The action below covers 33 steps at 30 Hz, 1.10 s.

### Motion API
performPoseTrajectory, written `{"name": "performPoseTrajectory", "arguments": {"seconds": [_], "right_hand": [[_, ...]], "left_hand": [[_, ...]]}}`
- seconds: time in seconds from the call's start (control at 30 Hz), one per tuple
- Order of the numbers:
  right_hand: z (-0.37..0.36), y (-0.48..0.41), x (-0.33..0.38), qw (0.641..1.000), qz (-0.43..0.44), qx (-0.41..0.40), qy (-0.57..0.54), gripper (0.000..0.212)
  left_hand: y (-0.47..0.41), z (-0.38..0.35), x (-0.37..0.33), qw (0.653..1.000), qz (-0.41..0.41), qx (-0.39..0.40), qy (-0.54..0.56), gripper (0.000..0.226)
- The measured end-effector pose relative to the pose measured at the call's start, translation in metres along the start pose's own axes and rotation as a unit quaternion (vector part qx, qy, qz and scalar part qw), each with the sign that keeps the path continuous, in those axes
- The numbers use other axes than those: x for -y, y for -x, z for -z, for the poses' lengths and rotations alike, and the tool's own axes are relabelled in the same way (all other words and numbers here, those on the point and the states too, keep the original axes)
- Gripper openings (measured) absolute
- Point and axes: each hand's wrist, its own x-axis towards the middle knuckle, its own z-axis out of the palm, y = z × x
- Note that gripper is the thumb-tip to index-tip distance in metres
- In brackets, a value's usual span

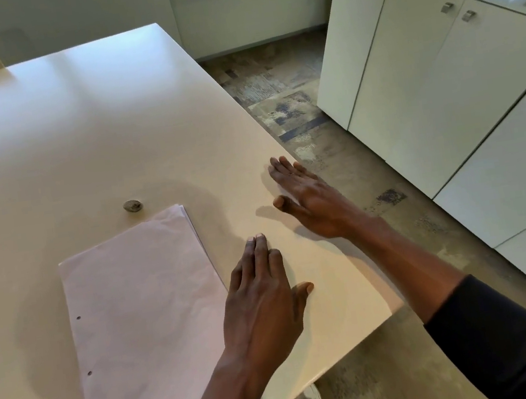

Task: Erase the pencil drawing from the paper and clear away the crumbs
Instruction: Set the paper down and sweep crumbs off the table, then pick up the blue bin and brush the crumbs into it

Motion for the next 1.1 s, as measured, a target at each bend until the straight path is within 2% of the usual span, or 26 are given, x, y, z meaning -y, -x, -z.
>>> {"name": "performPoseTrajectory", "arguments": {"seconds": [0.1,0.23,0.37,0.7,1.1], "right_hand": [[0.008,0.013,0.007,0.997,-0.010,-0.050,-0.061,0.102],[0.012,0.032,0.011,0.979,0.002,-0.178,-0.103,0.055],[0.013,0.050,0.010,0.967,0.005,-0.230,-0.113,0.029],[0.041,0.111,-0.018,0.954,-0.048,-0.273,-0.116,0.017],[0.089,0.210,-0.115,0.941,-0.112,-0.295,-0.124,0.013]], "left_hand": [[-0.002,0.006,-0.002,1.000,0.012,0.019,0.020,0.077],[-0.008,0.017,-0.007,0.999,0.031,0.003,0.020,0.068],[-0.020,0.029,-0.014,0.998,0.045,-0.037,0.032,0.056],[-0.048,0.044,-0.067,0.994,0.028,-0.070,0.078,0.044],[-0.070,0.012,-0.197,0.982,-0.016,-0.112,0.150,0.039]]}}
